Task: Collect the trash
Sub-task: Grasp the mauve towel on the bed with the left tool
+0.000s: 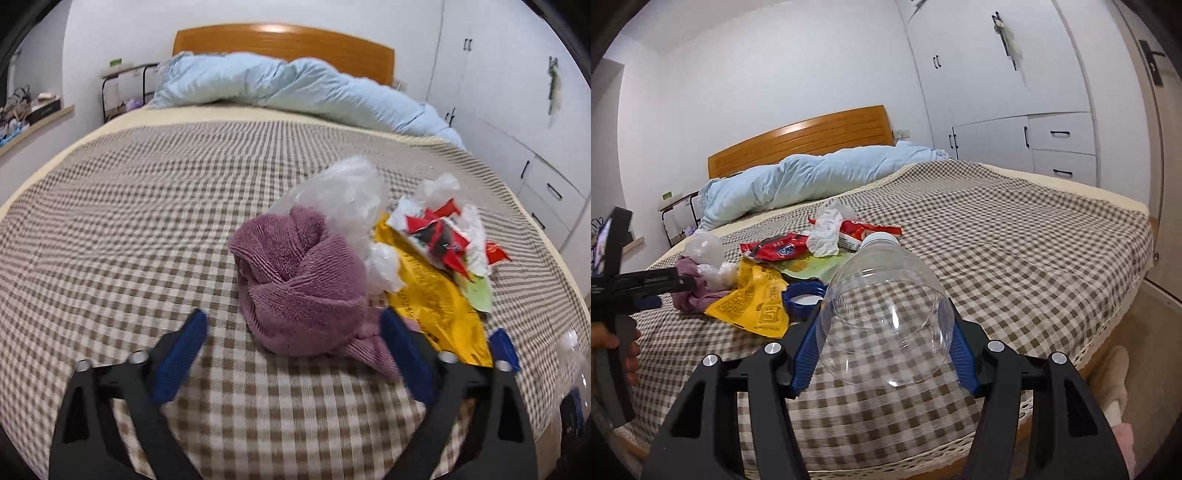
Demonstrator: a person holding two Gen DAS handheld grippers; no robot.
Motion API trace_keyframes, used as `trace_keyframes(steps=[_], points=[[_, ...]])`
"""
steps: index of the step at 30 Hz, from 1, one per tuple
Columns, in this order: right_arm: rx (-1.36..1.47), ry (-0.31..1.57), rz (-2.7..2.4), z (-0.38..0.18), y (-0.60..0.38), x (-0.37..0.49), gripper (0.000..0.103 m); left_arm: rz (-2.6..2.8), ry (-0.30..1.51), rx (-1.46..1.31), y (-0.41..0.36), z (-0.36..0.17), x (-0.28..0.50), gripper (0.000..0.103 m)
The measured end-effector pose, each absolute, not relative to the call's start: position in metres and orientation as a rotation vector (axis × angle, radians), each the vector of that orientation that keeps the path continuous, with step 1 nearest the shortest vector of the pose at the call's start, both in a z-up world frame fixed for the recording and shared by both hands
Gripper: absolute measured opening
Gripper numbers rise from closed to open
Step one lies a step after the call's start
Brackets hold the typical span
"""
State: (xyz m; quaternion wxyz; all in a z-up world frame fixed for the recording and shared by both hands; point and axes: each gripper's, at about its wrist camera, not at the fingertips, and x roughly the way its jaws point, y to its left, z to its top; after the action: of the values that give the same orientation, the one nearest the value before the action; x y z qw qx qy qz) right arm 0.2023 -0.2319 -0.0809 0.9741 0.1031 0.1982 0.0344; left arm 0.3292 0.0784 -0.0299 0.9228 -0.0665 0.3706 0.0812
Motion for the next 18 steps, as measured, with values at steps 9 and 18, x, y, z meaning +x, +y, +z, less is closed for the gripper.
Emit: trace_keyframes(steps=[9,18], points=[[0.217,0.403,0.076,-0.086,-0.240,0.204,0.059,0.116,0.773,-0.138,0.075,-0.034,0.341,0.039],[0.210,0.396,0.095,-0.078,-0.236,0.194,0.059,0.118,0.753,-0.116,0.069,-0.023,0.323,0.030]])
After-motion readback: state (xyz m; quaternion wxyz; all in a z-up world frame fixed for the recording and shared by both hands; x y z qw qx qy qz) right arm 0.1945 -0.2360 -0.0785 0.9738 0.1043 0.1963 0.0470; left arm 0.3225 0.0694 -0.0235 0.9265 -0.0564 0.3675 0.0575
